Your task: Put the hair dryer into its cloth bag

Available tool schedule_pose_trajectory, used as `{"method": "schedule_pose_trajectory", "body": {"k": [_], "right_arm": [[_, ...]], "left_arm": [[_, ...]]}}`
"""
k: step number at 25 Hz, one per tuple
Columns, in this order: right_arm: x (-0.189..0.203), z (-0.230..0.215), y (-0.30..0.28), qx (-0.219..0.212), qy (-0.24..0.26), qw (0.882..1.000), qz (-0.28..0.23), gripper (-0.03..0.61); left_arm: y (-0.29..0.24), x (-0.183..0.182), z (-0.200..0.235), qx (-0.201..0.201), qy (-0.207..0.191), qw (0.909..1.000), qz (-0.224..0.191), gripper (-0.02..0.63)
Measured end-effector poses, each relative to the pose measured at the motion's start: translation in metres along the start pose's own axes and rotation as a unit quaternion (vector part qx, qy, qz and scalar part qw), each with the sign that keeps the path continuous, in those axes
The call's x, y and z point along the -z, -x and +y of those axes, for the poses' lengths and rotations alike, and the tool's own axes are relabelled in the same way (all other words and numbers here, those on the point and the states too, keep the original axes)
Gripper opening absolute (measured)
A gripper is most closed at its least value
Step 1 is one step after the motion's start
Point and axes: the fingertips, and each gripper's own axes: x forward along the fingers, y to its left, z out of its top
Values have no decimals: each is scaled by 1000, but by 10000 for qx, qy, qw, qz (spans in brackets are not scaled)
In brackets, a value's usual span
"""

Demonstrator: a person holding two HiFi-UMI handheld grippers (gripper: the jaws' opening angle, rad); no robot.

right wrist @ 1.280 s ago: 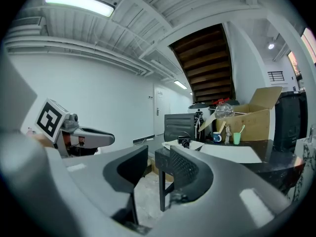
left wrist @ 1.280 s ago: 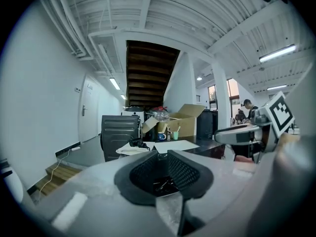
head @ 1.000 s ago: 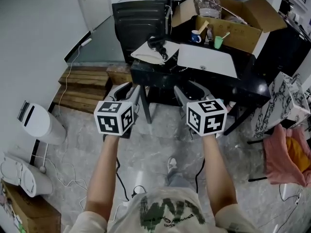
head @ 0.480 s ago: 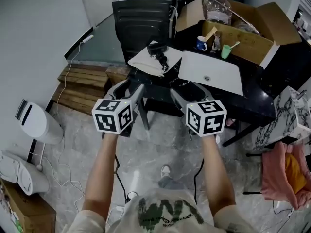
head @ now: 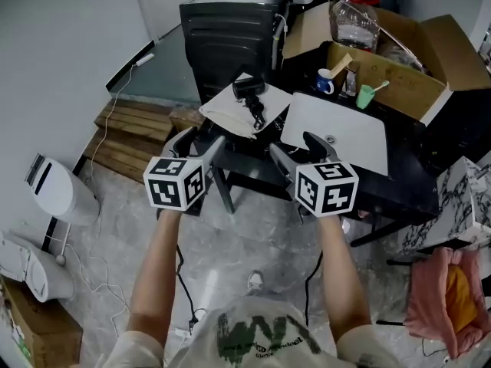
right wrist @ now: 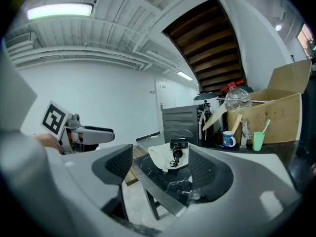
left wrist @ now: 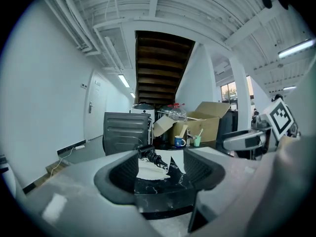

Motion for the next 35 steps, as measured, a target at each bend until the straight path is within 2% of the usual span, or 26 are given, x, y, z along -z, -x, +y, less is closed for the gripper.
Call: {"method": "schedule_pose_trajectory", "body": {"k": [9, 16, 21, 27, 35], "right_arm": [[-6, -16, -24, -241, 211, 9995, 38, 360], [-3, -22, -35, -275, 188, 9994, 113, 360], [1, -32, -51, -221, 151, 9994, 197, 362], [1, -40, -85, -104, 195, 9995, 241, 362], [3, -46, -153, 124, 88, 9985, 526, 362]], "left_arm": [[-19, -6, 16, -220, -2, 9998, 37, 290], [-35, -12, 11, 117, -81, 9999, 0, 305], [-57, -10, 16, 199, -232, 9995, 55, 305], [-85, -11, 44, 253, -272, 9993, 14, 305], [-143, -18, 89, 751, -375, 9964, 89, 305]]}}
